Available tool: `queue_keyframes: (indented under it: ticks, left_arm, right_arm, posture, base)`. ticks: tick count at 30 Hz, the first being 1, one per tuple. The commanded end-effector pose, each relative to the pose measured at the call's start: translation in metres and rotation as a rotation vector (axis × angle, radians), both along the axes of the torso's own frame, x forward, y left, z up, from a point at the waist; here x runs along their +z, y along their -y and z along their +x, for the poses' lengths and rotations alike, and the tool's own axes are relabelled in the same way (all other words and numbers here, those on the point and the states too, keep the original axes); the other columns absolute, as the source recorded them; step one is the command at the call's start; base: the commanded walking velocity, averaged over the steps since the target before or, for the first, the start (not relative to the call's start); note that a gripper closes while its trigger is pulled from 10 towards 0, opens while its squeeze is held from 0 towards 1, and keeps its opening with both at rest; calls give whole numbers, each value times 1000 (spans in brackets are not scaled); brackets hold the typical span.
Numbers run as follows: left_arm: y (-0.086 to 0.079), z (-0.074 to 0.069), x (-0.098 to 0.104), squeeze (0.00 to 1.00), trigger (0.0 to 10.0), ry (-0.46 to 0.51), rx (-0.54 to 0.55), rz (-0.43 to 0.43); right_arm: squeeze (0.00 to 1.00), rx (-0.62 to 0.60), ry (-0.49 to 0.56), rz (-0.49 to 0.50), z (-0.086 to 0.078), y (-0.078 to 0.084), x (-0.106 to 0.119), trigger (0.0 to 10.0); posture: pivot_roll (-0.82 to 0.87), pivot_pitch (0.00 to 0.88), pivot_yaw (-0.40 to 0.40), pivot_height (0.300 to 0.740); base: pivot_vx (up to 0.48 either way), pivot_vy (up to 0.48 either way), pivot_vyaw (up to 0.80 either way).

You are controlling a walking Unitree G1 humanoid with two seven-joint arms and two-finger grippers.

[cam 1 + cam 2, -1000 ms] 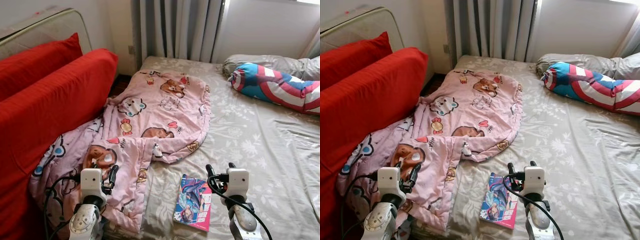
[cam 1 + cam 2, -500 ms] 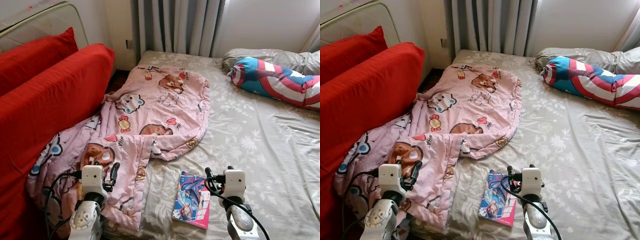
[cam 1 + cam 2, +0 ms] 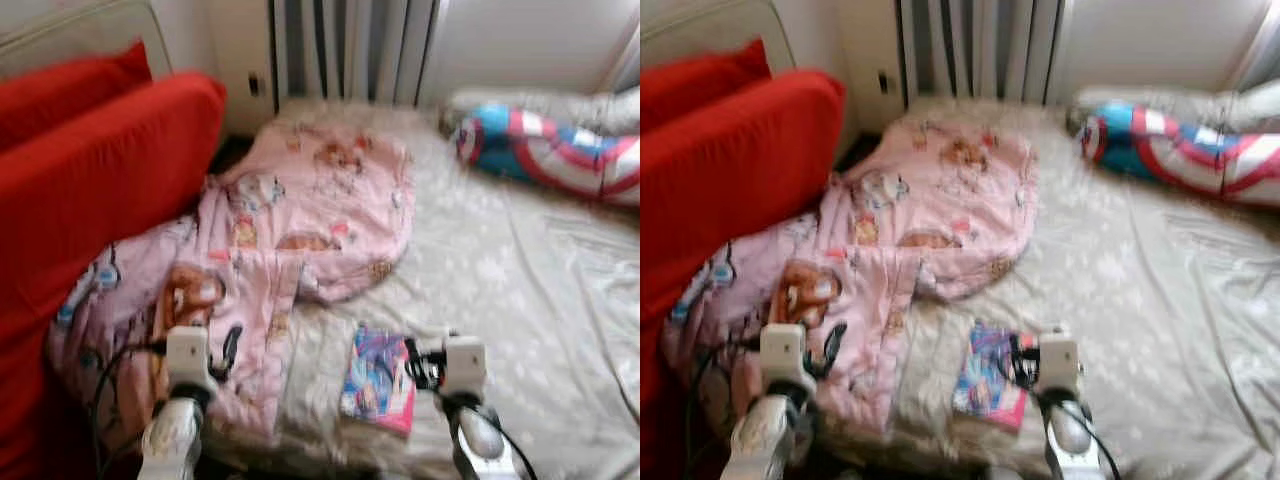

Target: Clean up the room

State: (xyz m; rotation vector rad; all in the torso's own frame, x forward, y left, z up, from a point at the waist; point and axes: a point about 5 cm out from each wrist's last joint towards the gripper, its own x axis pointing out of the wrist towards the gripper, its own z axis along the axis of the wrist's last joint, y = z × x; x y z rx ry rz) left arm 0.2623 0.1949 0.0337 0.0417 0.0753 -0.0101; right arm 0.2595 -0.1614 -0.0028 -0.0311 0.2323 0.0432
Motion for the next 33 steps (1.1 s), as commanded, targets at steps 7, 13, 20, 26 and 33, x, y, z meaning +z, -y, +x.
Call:
queue_keyframes:
  ticks: [7,13,20,26,33]
  left_arm:
    - [1,-2,-4,0,10000,-27,2,1]
    - [2,-2,-4,0,10000,-31,-1,3]
    - [4,-2,-4,0,10000,-32,-8,5]
    - [5,-1,-4,0,10000,-31,-11,0]
    - [6,0,-4,0,10000,-30,-13,-3]
  right_arm:
    - [0,43,-23,30,-2,-7,-3,10000]
    - [0,65,-39,37,-3,-10,-5,10000]
    - [0,77,-44,44,-4,-12,-6,10000]
    - [0,81,-47,48,-2,-11,-6,10000]
    - [0,81,-74,25,-1,-11,-8,10000]
  posture:
    - [-134,67,-48,645]
    - [-134,65,-49,645]
    - [-134,59,-51,645]
    - [-135,53,-51,645]
    - [-135,47,-51,645]
  base:
    - [0,0,0]
    - [0,0,0]
    - [0,0,0]
    - [0,0,0]
    - [0,0,0]
